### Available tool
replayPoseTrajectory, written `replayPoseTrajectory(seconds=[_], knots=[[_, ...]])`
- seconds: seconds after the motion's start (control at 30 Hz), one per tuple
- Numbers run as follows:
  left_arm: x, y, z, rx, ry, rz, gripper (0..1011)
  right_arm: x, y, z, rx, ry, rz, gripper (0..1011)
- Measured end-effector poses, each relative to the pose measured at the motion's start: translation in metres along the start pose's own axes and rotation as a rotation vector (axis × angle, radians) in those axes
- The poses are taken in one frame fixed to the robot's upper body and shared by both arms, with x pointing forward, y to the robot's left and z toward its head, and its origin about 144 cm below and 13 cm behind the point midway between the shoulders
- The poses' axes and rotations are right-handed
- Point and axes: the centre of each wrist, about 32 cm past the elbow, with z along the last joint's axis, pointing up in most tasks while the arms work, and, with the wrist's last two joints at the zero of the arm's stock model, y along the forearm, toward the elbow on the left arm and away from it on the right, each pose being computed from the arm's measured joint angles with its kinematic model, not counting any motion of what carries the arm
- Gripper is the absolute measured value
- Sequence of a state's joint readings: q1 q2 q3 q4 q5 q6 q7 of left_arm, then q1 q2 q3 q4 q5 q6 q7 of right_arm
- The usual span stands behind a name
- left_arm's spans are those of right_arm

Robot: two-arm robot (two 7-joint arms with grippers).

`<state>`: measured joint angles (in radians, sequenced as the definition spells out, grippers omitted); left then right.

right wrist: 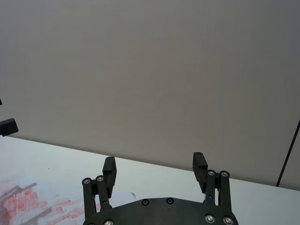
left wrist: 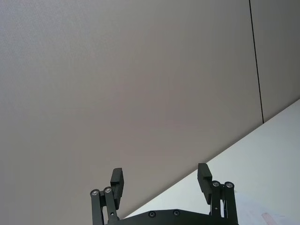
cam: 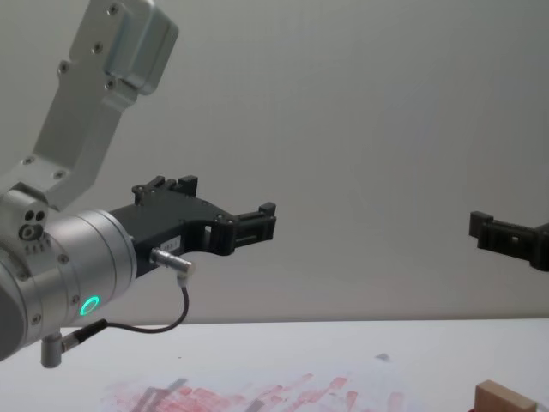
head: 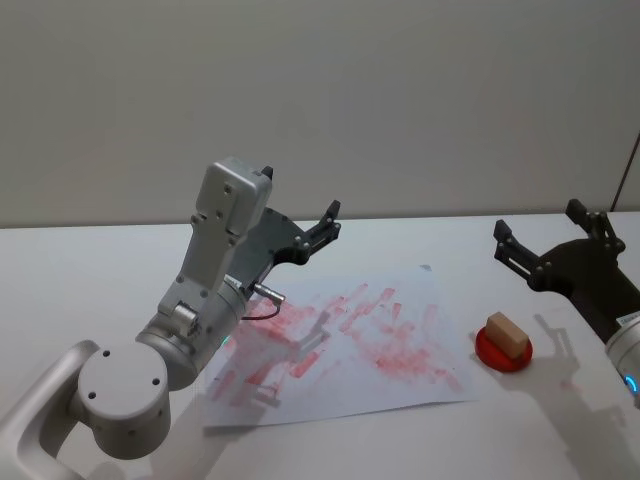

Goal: Use the one hand to pick up the stamp and affix it onto the A4 paper.

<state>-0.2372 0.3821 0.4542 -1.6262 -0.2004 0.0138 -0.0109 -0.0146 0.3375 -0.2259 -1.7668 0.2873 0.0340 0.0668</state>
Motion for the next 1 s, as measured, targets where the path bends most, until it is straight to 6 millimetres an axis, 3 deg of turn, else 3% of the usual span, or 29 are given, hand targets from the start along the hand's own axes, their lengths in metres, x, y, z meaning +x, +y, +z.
replayPoseTrajectory(seconds=[0.7,1.0], knots=[[0.000,0.000,0.000,0.000,0.000,0.000,1001,0.001,-0.001,0.000,-0.002,-0.001,-0.001,1001],[0.000,0.000,0.000,0.000,0.000,0.000,1001,0.007,-0.017,-0.003,-0.033,0.011,-0.025,1001]])
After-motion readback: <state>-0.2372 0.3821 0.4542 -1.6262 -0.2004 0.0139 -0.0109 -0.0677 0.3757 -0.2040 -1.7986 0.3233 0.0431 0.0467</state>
